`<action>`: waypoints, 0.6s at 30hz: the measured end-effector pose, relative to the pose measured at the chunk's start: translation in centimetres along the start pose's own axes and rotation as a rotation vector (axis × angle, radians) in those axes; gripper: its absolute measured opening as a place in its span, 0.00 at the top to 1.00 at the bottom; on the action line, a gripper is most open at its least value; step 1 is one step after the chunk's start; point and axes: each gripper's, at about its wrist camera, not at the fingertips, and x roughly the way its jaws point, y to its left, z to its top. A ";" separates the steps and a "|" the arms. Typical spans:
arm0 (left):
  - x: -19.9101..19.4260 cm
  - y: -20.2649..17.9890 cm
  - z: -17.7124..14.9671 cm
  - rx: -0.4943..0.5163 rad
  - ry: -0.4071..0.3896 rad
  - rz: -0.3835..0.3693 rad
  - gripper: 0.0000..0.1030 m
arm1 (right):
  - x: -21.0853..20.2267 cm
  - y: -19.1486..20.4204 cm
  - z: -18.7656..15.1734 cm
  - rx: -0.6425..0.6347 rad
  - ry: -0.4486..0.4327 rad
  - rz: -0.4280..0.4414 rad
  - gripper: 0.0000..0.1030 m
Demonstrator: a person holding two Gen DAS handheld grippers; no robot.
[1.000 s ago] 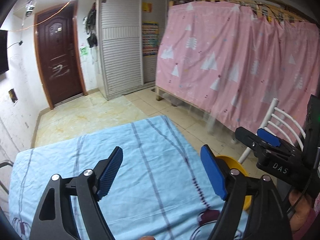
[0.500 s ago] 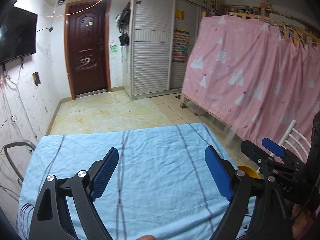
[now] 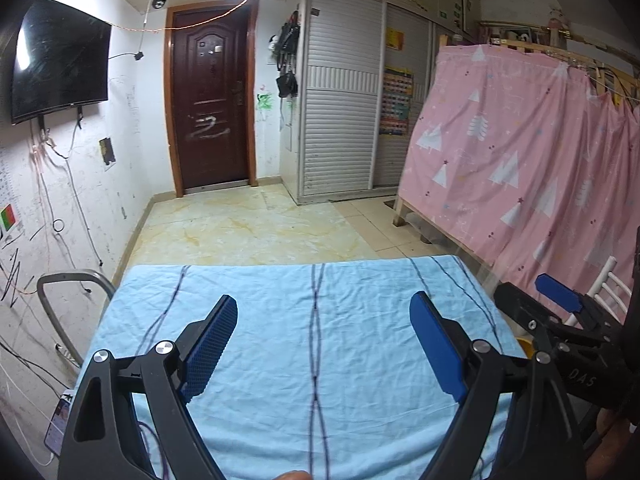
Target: Collect trash
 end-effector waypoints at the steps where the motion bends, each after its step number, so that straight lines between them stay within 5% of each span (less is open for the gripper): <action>1: -0.1 0.3 0.0 -0.002 -0.001 0.005 0.23 | 0.1 0.4 0.1 -0.005 -0.001 0.001 0.06; 18: -1.4 3.7 -0.3 -0.031 -0.007 0.055 0.23 | 0.2 3.0 0.6 -0.046 -0.005 0.025 0.06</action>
